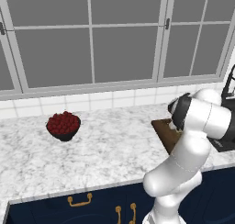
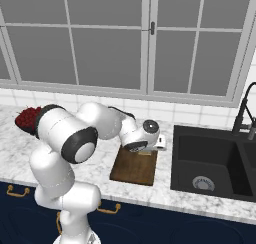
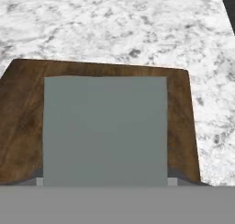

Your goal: Pick up the sponge from the counter and clean the cutting board by briefly scrubbing or pressing down on the cutting board. Once finished, release the sponge.

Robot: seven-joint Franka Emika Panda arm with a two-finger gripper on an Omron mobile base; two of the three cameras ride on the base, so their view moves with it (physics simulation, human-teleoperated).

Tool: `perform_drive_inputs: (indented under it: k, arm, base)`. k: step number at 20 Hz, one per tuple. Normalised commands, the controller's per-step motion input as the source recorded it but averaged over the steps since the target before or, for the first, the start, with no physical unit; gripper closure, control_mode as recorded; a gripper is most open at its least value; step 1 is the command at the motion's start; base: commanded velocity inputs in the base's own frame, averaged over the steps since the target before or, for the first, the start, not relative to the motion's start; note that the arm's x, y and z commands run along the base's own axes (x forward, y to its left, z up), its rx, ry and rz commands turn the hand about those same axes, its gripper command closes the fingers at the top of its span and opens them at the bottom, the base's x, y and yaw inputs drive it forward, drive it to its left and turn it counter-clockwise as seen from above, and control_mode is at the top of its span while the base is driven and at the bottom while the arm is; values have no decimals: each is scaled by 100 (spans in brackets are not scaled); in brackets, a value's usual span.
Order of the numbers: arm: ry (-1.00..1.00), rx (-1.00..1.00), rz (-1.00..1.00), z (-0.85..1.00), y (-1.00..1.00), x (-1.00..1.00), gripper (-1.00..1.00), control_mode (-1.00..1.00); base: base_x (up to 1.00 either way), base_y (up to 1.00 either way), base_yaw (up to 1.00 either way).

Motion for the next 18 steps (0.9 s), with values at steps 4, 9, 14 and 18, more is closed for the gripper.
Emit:
perform_drive_inputs:
  k: [4, 9, 14, 18]
  arm:
    - [-12, -5, 9, 0, 27, -96, 100, -100]
    - [0, -17, 12, 1, 62, -78, 100, -100]
    - [17, -19, 14, 26, 66, -55, 100, -100]
    - [10, -15, 15, 72, 74, -25, 100, -100]
  base:
    - [0, 0, 0]
    - [0, 0, 0]
    - [0, 0, 0]
    - [0, 0, 0]
